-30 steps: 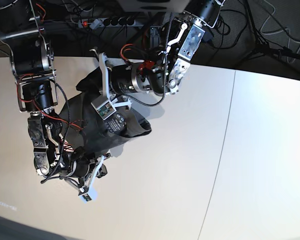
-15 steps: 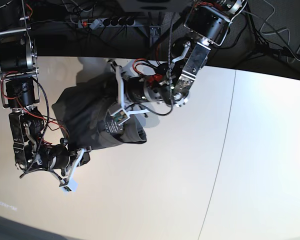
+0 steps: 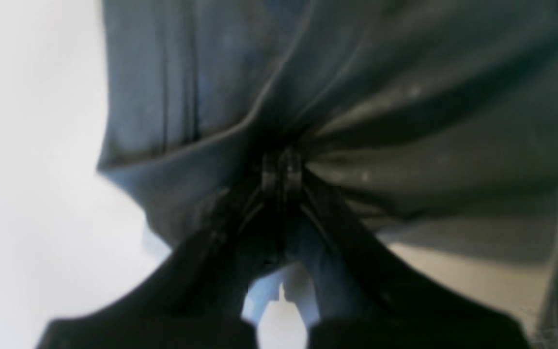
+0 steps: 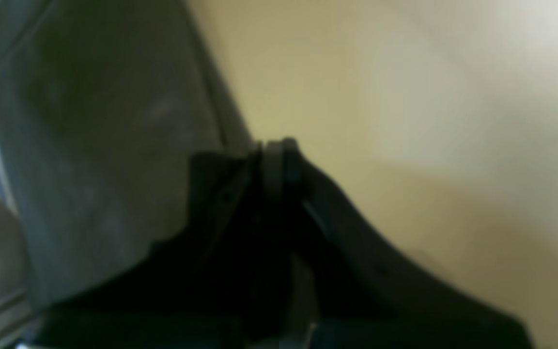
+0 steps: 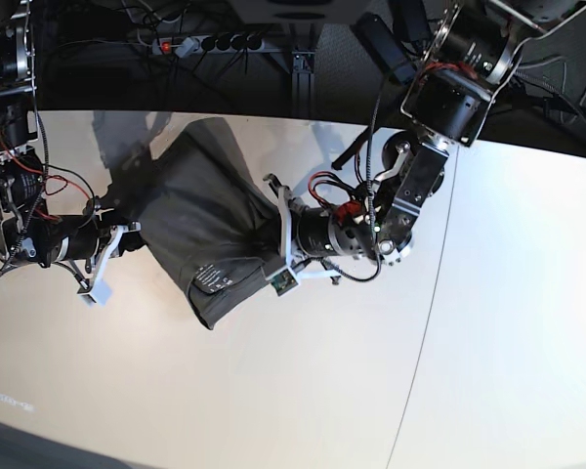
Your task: Fold the T-shirt properly
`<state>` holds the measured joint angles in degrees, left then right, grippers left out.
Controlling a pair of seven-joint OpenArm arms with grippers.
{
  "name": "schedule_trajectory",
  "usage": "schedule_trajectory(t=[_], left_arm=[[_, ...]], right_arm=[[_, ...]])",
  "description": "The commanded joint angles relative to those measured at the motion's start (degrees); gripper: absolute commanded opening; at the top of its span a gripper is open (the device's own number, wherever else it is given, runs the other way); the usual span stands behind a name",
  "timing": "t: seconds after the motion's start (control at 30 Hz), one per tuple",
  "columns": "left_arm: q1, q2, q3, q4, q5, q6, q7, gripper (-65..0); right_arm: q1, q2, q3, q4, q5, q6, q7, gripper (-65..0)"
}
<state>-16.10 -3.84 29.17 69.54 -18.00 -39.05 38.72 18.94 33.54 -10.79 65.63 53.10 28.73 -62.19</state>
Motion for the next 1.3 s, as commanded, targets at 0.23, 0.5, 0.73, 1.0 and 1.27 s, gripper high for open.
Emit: schedule_trajectory(t=[0.23,0.5,0.73,1.0,1.27], left_arm=[[-8.76,0.33,-0.15,-5.07,-0.15,-0.95,-2.29,-65.0],[-10.45,0.28,-0.17,-4.98,-1.68,-0.95,0.04,-65.0],[-9.16,-2.47,-6.82,7.02,-13.94,-0.95,14.49,-65.0],[5.53,-11.89,-14.99,27.82,-15.47,0.04,19.39,-65.0],[27.58,-20.06,-26.47,45.09,-15.45,1.16,19.39,-65.0]], right_arm=[[-9.62,0.72,0.33,12.37,1.49,3.65,-2.51,-65.0],[-14.99,0.26,0.37,20.83,-1.68,3.58,-1.88,-65.0],[-15.47,1.46,6.03,20.90,-1.60,3.61,-1.95,-65.0],[-26.29,5.27,18.05,25.16,0.13,3.67,-2.73,-65.0],[-45.29,5.66,31.65,36.63,1.55,3.69,-3.32,-65.0]])
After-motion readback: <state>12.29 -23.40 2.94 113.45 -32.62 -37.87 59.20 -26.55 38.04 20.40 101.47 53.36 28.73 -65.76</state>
